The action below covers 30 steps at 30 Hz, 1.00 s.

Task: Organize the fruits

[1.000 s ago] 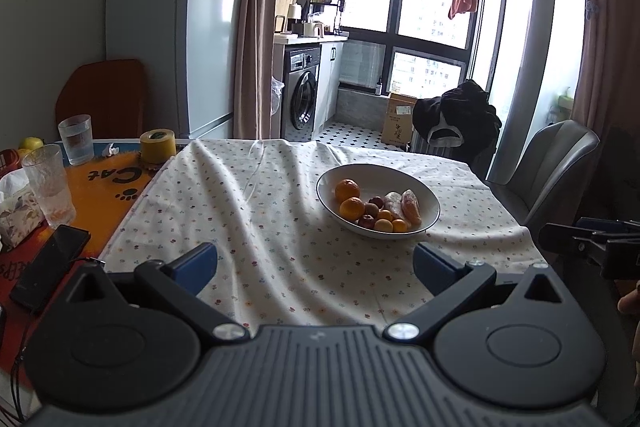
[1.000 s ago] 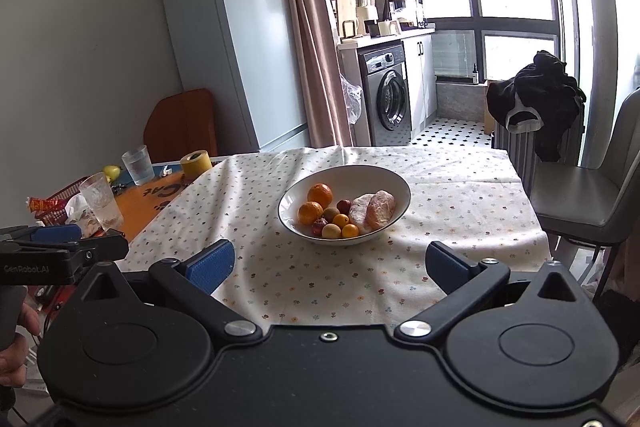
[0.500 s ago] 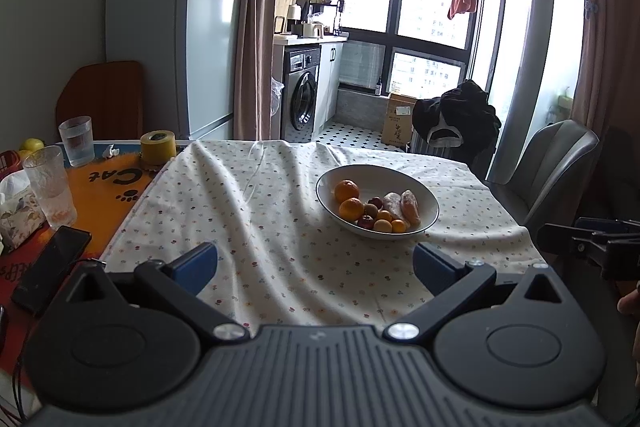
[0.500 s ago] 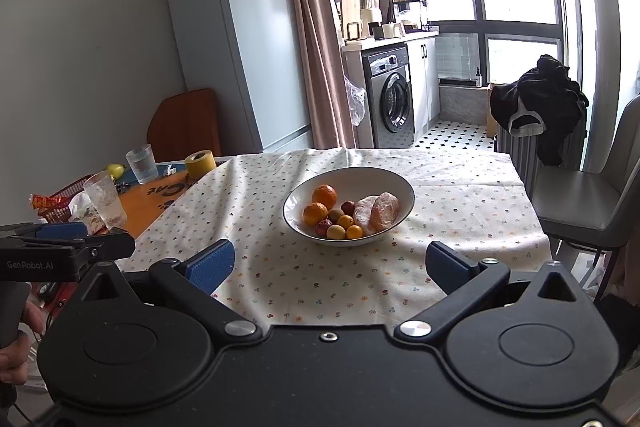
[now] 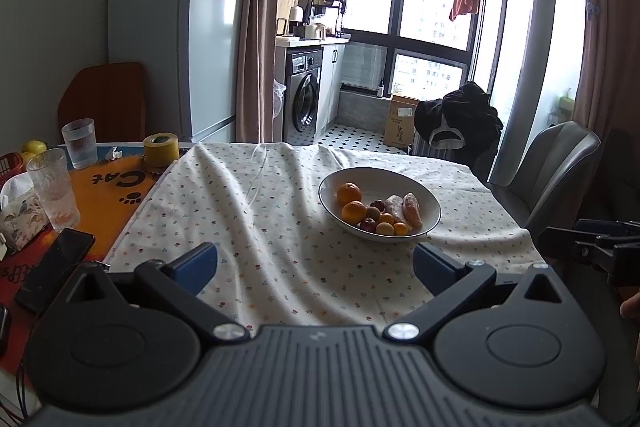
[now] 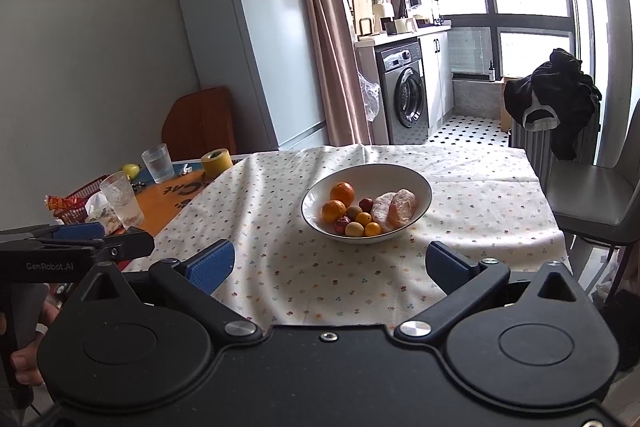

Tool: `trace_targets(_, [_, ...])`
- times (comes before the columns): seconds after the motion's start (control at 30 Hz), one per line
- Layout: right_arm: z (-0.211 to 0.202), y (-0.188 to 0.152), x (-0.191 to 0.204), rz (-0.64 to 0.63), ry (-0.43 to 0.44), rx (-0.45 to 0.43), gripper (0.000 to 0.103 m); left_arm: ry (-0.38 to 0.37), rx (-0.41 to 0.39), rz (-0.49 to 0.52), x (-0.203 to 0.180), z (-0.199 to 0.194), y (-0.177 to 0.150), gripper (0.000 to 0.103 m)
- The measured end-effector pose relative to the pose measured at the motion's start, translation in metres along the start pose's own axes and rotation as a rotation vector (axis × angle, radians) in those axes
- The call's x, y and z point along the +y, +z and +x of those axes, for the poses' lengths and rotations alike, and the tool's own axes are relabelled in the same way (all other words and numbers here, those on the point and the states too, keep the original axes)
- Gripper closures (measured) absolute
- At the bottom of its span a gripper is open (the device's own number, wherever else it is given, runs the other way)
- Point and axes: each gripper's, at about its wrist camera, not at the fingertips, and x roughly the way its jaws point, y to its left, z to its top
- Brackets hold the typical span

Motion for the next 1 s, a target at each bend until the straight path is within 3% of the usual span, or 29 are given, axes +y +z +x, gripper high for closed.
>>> trace_targets(1.0, [0.0004, 0.0001, 0.0021, -0.018, -0.018, -0.006, 0.000, -0.004, -0.002, 0.005, 0.0020, -0.0003, 0.0031, 0.000])
